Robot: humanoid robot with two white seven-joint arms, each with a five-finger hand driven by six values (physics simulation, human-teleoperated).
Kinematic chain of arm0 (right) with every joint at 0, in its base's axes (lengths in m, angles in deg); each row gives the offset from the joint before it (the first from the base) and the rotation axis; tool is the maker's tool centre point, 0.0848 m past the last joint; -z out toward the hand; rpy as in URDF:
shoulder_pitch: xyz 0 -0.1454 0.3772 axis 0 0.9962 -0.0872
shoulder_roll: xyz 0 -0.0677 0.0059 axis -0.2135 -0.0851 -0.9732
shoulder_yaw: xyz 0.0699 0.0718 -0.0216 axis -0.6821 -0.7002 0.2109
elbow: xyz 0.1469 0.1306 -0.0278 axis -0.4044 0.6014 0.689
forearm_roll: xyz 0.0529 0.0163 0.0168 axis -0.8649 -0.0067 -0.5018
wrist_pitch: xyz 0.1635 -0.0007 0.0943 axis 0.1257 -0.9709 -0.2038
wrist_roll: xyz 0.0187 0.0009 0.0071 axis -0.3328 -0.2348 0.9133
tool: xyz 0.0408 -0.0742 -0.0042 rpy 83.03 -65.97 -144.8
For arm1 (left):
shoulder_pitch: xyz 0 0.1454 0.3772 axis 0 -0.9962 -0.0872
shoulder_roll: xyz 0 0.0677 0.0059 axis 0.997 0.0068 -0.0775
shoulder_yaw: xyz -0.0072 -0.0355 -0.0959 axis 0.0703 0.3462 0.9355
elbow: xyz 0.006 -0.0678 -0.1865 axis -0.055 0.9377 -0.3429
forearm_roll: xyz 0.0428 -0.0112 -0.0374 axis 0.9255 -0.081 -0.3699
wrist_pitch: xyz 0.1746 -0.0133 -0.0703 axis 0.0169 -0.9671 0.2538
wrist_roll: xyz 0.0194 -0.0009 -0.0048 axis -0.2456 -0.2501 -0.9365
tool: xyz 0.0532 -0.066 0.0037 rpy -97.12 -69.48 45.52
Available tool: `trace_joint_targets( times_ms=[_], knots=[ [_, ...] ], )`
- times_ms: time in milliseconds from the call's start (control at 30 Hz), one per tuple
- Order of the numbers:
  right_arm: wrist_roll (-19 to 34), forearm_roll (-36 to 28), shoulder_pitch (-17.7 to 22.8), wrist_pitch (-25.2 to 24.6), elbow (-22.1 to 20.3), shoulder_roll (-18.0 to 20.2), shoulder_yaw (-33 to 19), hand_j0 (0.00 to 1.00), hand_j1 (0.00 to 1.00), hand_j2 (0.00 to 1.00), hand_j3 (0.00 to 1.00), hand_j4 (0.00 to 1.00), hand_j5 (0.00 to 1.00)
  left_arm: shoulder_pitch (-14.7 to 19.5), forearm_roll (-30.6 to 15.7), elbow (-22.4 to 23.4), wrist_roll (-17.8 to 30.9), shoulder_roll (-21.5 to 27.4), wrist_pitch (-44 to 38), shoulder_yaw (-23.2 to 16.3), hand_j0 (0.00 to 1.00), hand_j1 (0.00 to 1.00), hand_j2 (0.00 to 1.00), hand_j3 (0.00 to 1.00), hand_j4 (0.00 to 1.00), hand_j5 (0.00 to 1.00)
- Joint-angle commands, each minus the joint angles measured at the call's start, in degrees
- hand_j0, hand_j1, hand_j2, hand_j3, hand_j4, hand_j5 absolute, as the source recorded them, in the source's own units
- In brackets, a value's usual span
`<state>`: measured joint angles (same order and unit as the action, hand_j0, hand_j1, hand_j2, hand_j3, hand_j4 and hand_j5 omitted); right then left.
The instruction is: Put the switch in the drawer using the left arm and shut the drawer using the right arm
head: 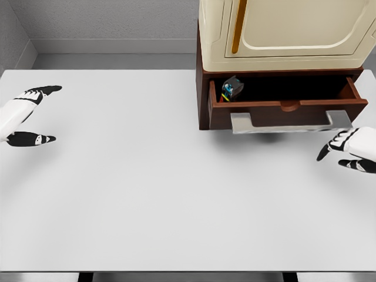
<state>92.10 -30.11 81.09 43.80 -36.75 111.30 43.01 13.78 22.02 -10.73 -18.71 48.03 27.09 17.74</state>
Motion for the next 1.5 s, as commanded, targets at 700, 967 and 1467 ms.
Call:
trace_joint_targets(
  times_ms=[700, 967, 1467],
  knots=[
    [-0.02, -5.82, -2.9, 0.93, -1.3, 2.09, 7.78, 0.55, 0.55, 0.55, 0.55, 0.55, 0.55, 0.0, -0.41, -0.15, -0.02, -0.02, -0.1, -0.1, 1.0, 1.0, 1.0, 1.0, 1.0, 1.0],
    [-0.1, -6.26, -1.4, 0.93, -1.74, 2.54, 7.34, 0.52, 0.52, 0.52, 0.52, 0.52, 0.52, 1.05, 0.38, -1.55, 0.24, -2.39, -0.1, -4.91, 1.0, 1.0, 1.0, 1.0, 1.0, 1.0],
    [-0.02, -6.61, -2.1, 0.93, -0.6, 2.54, 7.25, 0.47, 0.47, 0.47, 0.47, 0.47, 0.47, 12.92, -41.35, -20.45, 0.33, 8.41, -15.32, -38.24, 1.0, 1.0, 1.0, 1.0, 1.0, 1.0]
  ],
)
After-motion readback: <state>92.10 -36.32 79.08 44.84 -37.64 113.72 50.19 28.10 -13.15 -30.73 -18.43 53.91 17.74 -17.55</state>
